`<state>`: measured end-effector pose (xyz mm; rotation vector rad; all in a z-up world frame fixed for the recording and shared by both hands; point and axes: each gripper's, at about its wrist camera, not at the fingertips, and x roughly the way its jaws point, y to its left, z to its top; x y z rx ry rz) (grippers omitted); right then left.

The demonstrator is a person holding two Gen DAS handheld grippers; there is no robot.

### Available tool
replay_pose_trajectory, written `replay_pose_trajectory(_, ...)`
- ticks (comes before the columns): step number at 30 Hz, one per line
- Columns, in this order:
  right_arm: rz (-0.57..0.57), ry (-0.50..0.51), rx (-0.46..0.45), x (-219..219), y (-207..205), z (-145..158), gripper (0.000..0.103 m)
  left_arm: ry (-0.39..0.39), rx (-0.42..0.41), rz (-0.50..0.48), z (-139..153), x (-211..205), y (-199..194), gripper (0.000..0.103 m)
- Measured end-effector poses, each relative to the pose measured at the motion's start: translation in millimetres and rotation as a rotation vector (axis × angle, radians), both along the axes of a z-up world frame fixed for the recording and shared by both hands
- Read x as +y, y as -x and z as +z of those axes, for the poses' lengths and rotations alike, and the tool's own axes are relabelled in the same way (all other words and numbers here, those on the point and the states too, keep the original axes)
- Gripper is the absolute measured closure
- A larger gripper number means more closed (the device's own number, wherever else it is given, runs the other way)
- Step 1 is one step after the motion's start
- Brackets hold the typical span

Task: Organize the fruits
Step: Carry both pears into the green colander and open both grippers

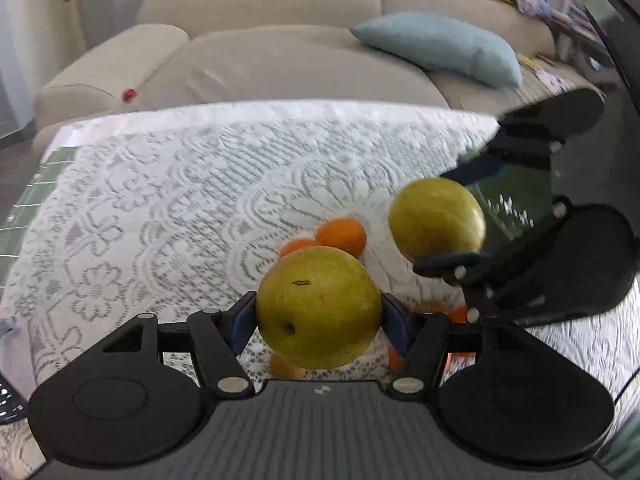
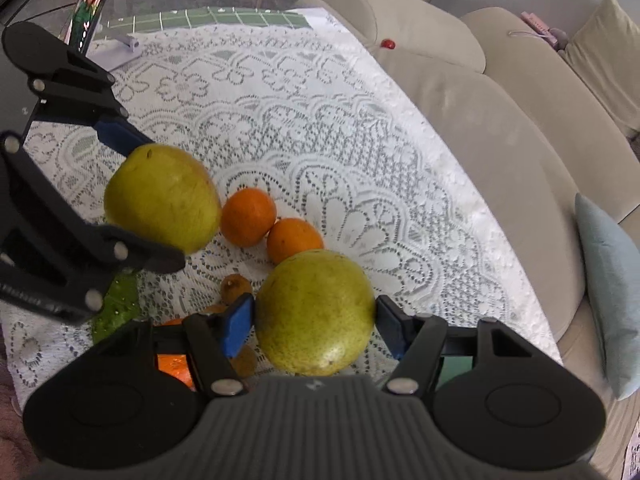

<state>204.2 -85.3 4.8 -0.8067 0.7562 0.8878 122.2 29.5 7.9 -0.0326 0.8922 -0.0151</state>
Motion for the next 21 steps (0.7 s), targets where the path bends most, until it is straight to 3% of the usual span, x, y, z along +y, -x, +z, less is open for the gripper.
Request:
replay_pose_trajectory(5, -0.020, -0.024, -0.017, -16, 1, 21, 0.040, 0.041, -0.053, 0.044, 21, -8, -1, 0.029)
replay_pose_trajectory(12, -0.086, -0.020, -0.051, -54, -3, 44, 0.040, 0.176, -0.104, 0.081, 41, -26, -3, 0.029)
replay_pose_trajectory(21, -0.166, 0.070, -0.010, -104, -13, 33, 0.040, 0.332, -0.035, 0.009, 36, -72, -28, 0.029)
